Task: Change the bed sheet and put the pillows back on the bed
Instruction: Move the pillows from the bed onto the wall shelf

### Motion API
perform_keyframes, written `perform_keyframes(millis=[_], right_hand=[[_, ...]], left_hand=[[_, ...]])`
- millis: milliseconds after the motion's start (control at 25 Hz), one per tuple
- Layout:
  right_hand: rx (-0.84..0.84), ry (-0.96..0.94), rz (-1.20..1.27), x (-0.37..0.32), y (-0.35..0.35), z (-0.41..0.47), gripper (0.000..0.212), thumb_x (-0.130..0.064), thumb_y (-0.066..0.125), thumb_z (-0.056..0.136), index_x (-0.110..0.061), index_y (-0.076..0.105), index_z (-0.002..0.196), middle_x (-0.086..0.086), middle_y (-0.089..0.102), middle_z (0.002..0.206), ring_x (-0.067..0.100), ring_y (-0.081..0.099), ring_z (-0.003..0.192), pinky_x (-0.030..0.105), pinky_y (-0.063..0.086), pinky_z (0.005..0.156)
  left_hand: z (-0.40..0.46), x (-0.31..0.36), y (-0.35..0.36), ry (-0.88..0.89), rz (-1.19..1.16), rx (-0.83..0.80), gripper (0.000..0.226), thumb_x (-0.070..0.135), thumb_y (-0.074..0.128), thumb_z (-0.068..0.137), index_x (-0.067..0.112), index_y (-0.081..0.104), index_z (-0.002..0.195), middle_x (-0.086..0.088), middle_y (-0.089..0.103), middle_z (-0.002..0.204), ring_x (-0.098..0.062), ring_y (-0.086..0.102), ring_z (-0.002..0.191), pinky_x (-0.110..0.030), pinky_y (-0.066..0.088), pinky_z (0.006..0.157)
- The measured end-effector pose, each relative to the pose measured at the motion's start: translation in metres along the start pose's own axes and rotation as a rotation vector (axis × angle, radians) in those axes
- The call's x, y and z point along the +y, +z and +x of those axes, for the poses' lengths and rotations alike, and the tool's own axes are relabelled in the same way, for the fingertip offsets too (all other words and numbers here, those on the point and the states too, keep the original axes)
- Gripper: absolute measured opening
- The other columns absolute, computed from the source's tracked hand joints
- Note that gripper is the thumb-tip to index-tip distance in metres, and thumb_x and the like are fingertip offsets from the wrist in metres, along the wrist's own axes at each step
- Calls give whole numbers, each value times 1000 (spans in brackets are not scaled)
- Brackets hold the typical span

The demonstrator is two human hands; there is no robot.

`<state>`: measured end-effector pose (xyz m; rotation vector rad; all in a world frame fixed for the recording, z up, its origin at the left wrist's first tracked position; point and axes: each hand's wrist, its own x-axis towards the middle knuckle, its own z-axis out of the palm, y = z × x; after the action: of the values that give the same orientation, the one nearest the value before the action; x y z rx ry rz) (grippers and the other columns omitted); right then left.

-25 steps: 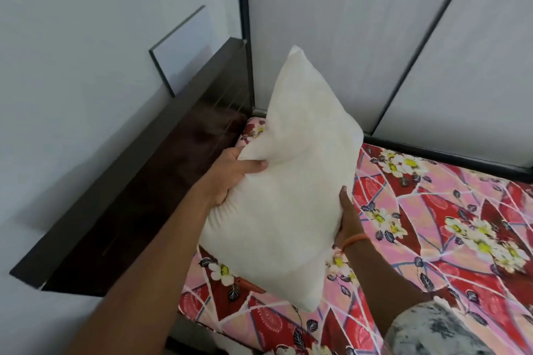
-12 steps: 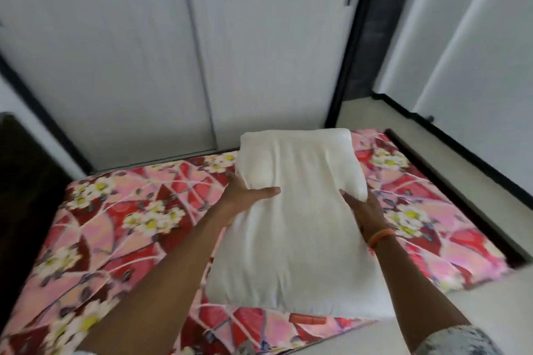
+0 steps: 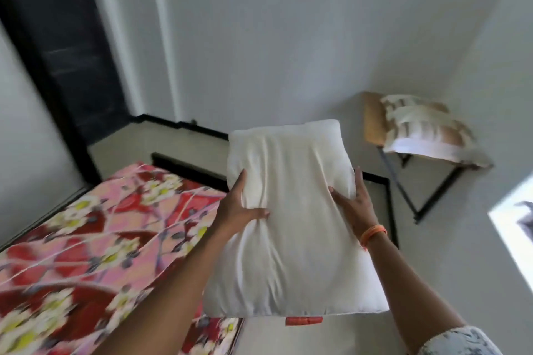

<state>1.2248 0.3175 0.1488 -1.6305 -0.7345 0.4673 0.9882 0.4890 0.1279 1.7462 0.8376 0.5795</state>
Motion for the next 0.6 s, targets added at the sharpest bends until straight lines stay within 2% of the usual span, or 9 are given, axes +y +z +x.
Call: perform_keyframes(millis=[80, 160, 240, 360, 480, 600], right_hand=[[122, 20, -56, -3, -55, 45, 81, -41, 80, 77, -41, 36, 145, -13, 59, 134, 7, 60, 118, 39, 48, 104], [225, 19, -100, -6, -104, 82, 75, -44, 81, 75, -41, 44, 139, -7, 62, 130, 14, 63, 115, 45, 50, 101], [343, 28, -110, -10, -150, 117, 74, -45, 82, 72, -41, 46, 137, -8, 64, 126, 12, 65, 110, 44, 52, 98], [476, 47, -187, -9, -206, 163, 79, -46, 82, 71, -37, 44, 140, -8, 57, 133, 11, 59, 116, 42, 47, 105], [535, 32, -266, 4, -260, 220, 78, -53, 78, 74, -35, 42, 141, -7, 50, 141, 13, 51, 127, 43, 40, 111], [581, 17, -280, 21, -312, 281, 78, -60, 76, 72, -37, 44, 140, -13, 50, 139, 8, 49, 127, 41, 38, 112]], left_hand=[[72, 26, 51, 53, -12, -95, 119, 31, 93, 62, 30, 21, 156, 8, 34, 156, -6, 30, 142, -16, 26, 105], [134, 57, 98, 111, -4, -193, 116, 34, 93, 62, 32, 23, 155, 9, 37, 154, -8, 33, 142, -16, 27, 103], [186, 88, 143, 166, -12, -270, 115, 35, 92, 63, 32, 24, 155, 10, 37, 155, -9, 34, 142, -17, 28, 104], [240, 124, 199, 222, -57, -328, 112, 34, 91, 65, 31, 25, 155, 10, 36, 156, -11, 35, 142, -20, 29, 107], [299, 147, 257, 249, -69, -364, 111, 36, 91, 65, 32, 25, 155, 10, 35, 156, -11, 35, 142, -20, 30, 107], [356, 165, 314, 257, -90, -372, 110, 37, 90, 66, 33, 25, 155, 11, 34, 156, -11, 35, 141, -20, 30, 106]])
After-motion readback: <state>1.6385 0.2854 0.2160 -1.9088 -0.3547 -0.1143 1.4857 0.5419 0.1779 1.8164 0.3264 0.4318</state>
